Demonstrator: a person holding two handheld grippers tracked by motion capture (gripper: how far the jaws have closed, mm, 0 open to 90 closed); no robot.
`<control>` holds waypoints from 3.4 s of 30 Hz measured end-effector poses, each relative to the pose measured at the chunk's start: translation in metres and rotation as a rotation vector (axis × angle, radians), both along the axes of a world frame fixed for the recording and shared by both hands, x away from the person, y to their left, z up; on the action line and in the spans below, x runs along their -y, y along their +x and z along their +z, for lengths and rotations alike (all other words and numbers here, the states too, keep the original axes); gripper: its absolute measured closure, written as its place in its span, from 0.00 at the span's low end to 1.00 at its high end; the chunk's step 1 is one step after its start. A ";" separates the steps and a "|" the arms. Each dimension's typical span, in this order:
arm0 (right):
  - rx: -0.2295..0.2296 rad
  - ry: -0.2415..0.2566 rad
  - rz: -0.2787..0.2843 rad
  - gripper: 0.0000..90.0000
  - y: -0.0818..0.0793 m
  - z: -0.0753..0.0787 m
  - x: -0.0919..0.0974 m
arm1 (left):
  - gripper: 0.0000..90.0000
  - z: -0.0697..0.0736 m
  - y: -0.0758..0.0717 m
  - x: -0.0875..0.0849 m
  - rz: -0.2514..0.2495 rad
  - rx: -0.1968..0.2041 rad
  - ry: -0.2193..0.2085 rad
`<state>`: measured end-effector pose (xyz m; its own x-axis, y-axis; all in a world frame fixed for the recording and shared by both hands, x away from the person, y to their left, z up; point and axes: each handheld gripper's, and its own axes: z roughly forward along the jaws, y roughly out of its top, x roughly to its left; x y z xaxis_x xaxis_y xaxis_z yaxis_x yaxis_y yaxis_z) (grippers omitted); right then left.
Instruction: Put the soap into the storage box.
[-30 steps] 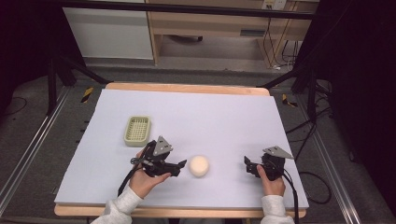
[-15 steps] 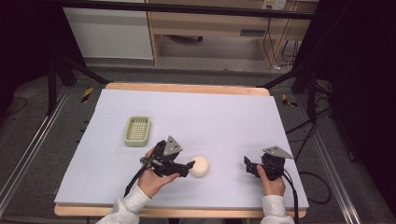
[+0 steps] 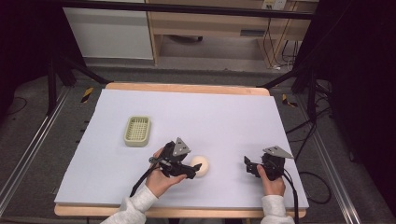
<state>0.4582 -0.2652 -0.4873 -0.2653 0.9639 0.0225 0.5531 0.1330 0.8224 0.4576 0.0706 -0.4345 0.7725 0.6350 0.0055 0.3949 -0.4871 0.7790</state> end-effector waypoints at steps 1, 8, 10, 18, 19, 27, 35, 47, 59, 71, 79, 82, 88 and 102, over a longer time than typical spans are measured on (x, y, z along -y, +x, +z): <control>0.000 0.001 0.001 0.05 0.000 0.000 0.000 | 0.19 0.000 0.000 0.002 -0.003 -0.001 0.001; 0.001 -0.001 -0.002 0.05 0.000 0.000 0.000 | 0.17 -0.007 0.000 0.012 -0.013 -0.022 0.020; 0.000 0.001 -0.001 0.05 0.000 0.000 0.000 | 0.17 -0.008 0.000 0.014 -0.020 -0.023 0.029; 0.001 0.001 -0.002 0.05 0.000 0.000 0.000 | 0.16 -0.014 0.000 0.021 -0.024 -0.037 0.042; 0.000 0.002 -0.001 0.05 0.000 0.000 0.000 | 0.16 -0.015 0.000 0.022 -0.026 -0.040 0.044; -0.001 0.003 0.000 0.05 0.000 0.000 0.000 | 0.16 -0.022 0.004 0.027 -0.022 -0.059 0.065; -0.001 0.004 -0.001 0.05 0.000 0.000 0.000 | 0.16 -0.030 0.007 0.030 -0.007 -0.074 0.070; -0.001 0.003 0.000 0.05 0.000 0.000 0.000 | 0.21 -0.037 0.008 0.032 -0.002 -0.086 0.077; -0.001 0.004 -0.001 0.05 0.000 0.000 0.000 | 0.26 -0.042 0.009 0.035 0.002 -0.092 0.073; -0.002 0.005 -0.002 0.05 0.000 0.000 0.001 | 0.26 -0.040 0.007 0.036 0.006 -0.081 0.096; -0.003 0.006 -0.001 0.05 0.000 0.000 0.001 | 0.26 -0.026 0.005 0.031 -0.012 -0.073 0.077; -0.004 0.007 -0.001 0.05 0.000 0.000 0.001 | 0.27 -0.021 0.004 0.029 -0.009 -0.067 0.070; -0.004 0.007 0.000 0.05 0.000 0.000 0.001 | 0.27 -0.017 0.003 0.025 -0.014 -0.068 0.071; -0.004 0.006 -0.001 0.05 0.000 0.000 0.001 | 0.26 -0.005 0.003 0.006 0.000 -0.068 0.068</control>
<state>0.4585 -0.2657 -0.4872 -0.2639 0.9641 0.0294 0.5564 0.1273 0.8211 0.4607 0.0641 -0.4398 0.7725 0.6350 -0.0035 0.4456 -0.5381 0.7155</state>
